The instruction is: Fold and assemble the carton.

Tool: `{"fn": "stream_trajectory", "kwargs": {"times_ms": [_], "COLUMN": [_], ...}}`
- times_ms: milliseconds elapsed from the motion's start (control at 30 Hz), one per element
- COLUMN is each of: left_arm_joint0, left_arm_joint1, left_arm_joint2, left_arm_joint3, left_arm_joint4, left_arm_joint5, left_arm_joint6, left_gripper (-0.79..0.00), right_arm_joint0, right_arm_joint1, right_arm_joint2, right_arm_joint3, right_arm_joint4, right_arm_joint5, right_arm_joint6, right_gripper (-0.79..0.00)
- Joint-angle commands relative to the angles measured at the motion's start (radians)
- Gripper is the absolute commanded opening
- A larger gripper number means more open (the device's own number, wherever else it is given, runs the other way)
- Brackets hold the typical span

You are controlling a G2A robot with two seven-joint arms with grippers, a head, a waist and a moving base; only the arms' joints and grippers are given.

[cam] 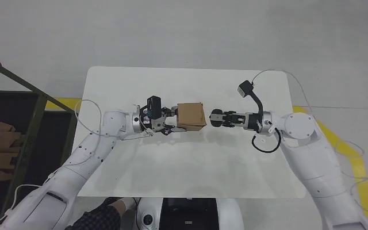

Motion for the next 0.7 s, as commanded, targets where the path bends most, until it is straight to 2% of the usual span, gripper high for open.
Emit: {"fn": "stream_trajectory", "kwargs": {"times_ms": [0, 667], "left_arm_joint0": [0.0, 0.003], "left_arm_joint1": [-0.001, -0.006], "left_arm_joint2": [-0.001, -0.003], "left_arm_joint3": [-0.001, -0.005], "left_arm_joint4": [-0.003, 0.008], "left_arm_joint5": [-0.003, -0.009], "left_arm_joint6": [0.003, -0.015], "left_gripper": [-0.326, -0.363], "right_arm_joint0": [0.002, 0.043], "right_arm_joint1": [-0.001, -0.014], "right_arm_joint2": [-0.01, -0.089], "right_arm_joint3": [-0.003, -0.021], "right_arm_joint4": [-0.007, -0.058], "right_arm_joint5": [0.003, 0.023], "right_arm_joint6": [0.001, -0.015], "right_gripper": [-0.785, -0.785]}}
